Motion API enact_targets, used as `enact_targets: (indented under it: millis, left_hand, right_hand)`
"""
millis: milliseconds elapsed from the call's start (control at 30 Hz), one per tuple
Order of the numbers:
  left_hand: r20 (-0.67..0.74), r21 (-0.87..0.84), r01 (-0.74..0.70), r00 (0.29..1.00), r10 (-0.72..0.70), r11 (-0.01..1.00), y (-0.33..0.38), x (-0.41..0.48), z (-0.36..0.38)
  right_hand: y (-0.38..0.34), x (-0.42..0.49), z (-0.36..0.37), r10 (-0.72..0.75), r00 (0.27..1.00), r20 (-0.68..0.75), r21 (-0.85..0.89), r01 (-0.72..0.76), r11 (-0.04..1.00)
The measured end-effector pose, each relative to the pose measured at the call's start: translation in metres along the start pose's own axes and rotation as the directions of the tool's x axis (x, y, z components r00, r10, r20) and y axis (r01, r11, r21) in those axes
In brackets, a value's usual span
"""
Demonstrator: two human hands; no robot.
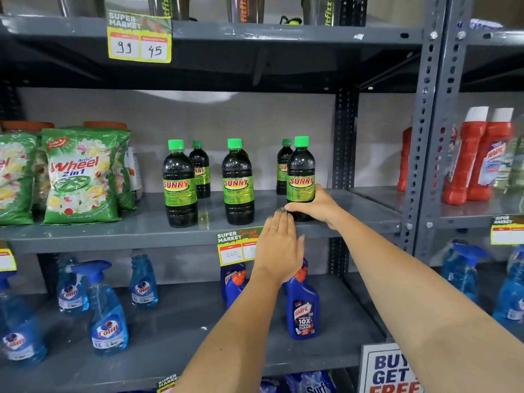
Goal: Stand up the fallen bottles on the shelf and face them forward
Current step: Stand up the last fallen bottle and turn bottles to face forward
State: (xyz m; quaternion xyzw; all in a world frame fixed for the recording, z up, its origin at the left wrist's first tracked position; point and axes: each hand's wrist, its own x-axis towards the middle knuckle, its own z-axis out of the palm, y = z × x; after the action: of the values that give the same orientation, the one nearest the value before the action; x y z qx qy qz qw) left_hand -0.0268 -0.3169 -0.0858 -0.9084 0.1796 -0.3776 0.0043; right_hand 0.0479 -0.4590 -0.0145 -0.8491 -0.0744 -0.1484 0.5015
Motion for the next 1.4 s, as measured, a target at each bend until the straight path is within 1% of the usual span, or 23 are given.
enact_targets:
  millis: [133,233,300,367,433,533,700,867,933,967,1000,1033,1100,1133,1167,1200,1233,1300,1333,1367,1400]
  left_hand:
    - [-0.011,0.008,-0.014,1.000,0.014,1.000,-0.002,0.002,-0.006]
    - [-0.104,-0.015,-0.057,0.993,0.055,0.998,-0.003,0.003,-0.014]
    - [-0.161,-0.015,-0.053,0.986,0.050,0.999,-0.010,0.003,-0.020]
    - [-0.157,-0.008,-0.004,0.988,0.003,1.000,-0.023,0.000,-0.018]
    - [-0.116,0.001,0.027,0.993,-0.027,1.000,-0.036,-0.006,-0.011]
    - [-0.071,0.015,-0.010,0.997,0.011,1.000,-0.045,-0.014,0.000]
    - [-0.077,0.001,0.007,0.997,-0.006,1.000,-0.041,-0.014,-0.002]
    - [-0.077,-0.009,0.021,0.997,-0.021,1.000,-0.039,-0.014,0.000]
    - [-0.114,-0.024,0.021,0.993,-0.023,0.999,-0.039,-0.014,-0.002]
    - [-0.155,-0.032,0.021,0.988,-0.026,0.999,-0.040,-0.013,-0.005]
    - [-0.211,-0.047,0.034,0.977,-0.043,0.998,-0.042,-0.012,-0.009]
    - [-0.274,-0.076,0.072,0.957,-0.091,0.994,-0.046,-0.010,-0.014]
    - [-0.367,-0.183,0.220,0.889,-0.274,0.958,-0.056,-0.002,-0.025]
    - [-0.372,-0.258,0.304,0.845,-0.385,0.917,-0.063,0.004,-0.029]
    - [-0.345,-0.330,0.377,0.805,-0.482,0.865,-0.071,0.009,-0.033]
    - [-0.296,-0.378,0.430,0.783,-0.547,0.820,-0.079,0.013,-0.035]
    - [-0.231,-0.402,0.462,0.784,-0.576,0.791,-0.087,0.016,-0.034]
    - [-0.066,-0.491,0.480,0.812,-0.580,0.727,-0.098,0.019,-0.032]
    - [0.018,-0.568,0.475,0.824,-0.567,0.673,-0.102,0.019,-0.030]
    - [0.088,-0.618,0.473,0.835,-0.543,0.628,-0.104,0.020,-0.028]
    - [0.129,-0.635,0.472,0.845,-0.519,0.612,-0.106,0.021,-0.026]
  right_hand:
    - [0.003,0.001,0.001,-0.005,1.000,0.004,-0.002,0.005,1.000]
    - [0.004,0.001,0.001,0.002,1.000,-0.001,-0.003,-0.002,1.000]
    - [0.003,0.001,0.001,0.001,1.000,0.000,-0.010,-0.001,1.000]
    - [0.002,0.001,0.001,0.007,1.000,0.000,-0.010,-0.007,1.000]
    - [0.001,-0.001,0.001,0.006,1.000,-0.001,-0.005,-0.006,1.000]
    - [-0.001,-0.003,0.001,0.009,1.000,0.007,0.002,-0.009,1.000]
    - [-0.004,-0.007,0.000,0.027,1.000,0.009,-0.014,-0.027,1.000]
    - [-0.003,-0.007,-0.001,0.000,1.000,0.022,-0.021,0.000,1.000]
    - [-0.006,-0.012,-0.001,-0.013,1.000,0.021,0.001,0.013,1.000]
    - [-0.007,-0.014,-0.001,-0.028,0.999,0.018,0.025,0.027,0.999]
    - [-0.006,-0.015,-0.001,-0.048,0.999,0.011,0.057,0.047,0.997]
    - [-0.006,-0.016,-0.001,-0.067,0.998,-0.004,0.093,0.067,0.993]
    - [-0.005,-0.019,-0.002,-0.086,0.994,-0.065,0.146,0.095,0.985]
    - [-0.005,-0.020,-0.003,-0.090,0.992,-0.092,0.156,0.103,0.982]
    - [-0.005,-0.021,-0.003,-0.089,0.991,-0.102,0.155,0.105,0.982]
    - [-0.005,-0.022,-0.003,-0.095,0.991,-0.096,0.144,0.108,0.984]
    - [-0.006,-0.023,-0.003,-0.103,0.991,-0.083,0.126,0.113,0.985]
    - [-0.008,-0.025,-0.002,-0.114,0.992,-0.059,0.082,0.119,0.990]
    - [-0.008,-0.025,-0.002,-0.117,0.992,-0.051,0.065,0.120,0.991]
    - [-0.008,-0.025,-0.002,-0.119,0.992,-0.048,0.052,0.121,0.991]
    - [-0.008,-0.025,-0.002,-0.119,0.992,-0.050,0.043,0.121,0.992]
